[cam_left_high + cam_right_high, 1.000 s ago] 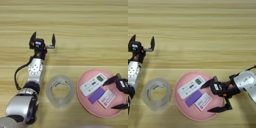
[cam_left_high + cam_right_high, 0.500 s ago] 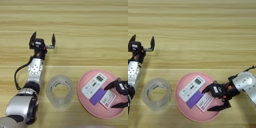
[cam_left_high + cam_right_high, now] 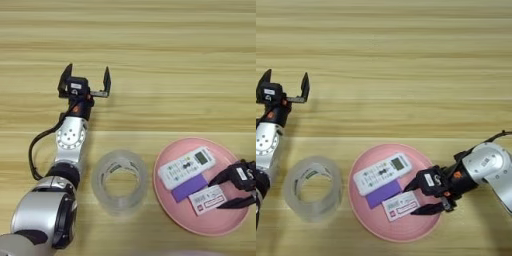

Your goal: Move the objects on the table

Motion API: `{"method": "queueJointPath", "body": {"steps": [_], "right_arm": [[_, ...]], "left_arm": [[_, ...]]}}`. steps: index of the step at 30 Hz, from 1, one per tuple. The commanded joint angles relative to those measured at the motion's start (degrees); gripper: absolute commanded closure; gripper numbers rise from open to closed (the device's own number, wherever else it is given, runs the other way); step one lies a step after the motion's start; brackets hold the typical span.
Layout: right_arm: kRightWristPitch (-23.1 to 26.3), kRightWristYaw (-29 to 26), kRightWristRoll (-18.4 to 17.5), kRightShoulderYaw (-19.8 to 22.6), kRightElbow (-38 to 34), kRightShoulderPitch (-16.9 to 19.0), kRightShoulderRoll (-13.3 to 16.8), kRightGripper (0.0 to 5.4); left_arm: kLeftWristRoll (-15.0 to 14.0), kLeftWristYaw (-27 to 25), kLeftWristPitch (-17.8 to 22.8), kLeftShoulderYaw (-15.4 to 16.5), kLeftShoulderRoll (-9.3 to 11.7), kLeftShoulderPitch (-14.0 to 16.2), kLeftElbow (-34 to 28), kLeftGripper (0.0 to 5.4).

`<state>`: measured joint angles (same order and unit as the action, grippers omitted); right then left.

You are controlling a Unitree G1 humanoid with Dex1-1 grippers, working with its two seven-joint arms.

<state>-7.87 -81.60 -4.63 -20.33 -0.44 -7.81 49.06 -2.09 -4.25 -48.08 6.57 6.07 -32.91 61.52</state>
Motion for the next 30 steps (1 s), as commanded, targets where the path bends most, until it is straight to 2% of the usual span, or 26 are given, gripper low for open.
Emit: {"method": "queueJointPath", "body": {"steps": [1,10,22,26,30], "right_arm": [[0.7,0.4,-0.7,0.6,-1.4,-0.7,-0.1,3.27],[1.8,0.1,-2.6,1.9,-3.2,-1.0,0.1,3.27],[6.5,0.2,-12.5,8.6,-7.0,-3.1,0.0,3.27],[6.8,1.4,-14.1,11.5,-4.6,-4.5,-0.4,3.27],[5.5,4.0,-13.5,14.9,1.0,-6.5,-0.7,3.27]], "left_arm": [[0.6,-0.2,-0.3,0.0,0.5,-0.5,-0.1,0.0],[0.6,-0.2,-0.3,0.1,0.6,-0.5,-0.1,0.0],[0.7,-0.1,-0.3,0.0,0.5,-0.6,0.1,0.0],[0.8,0.0,-0.3,0.0,0.5,-0.6,0.2,0.0],[0.9,0.1,-0.3,-0.1,0.4,-0.6,0.2,0.0]]}}
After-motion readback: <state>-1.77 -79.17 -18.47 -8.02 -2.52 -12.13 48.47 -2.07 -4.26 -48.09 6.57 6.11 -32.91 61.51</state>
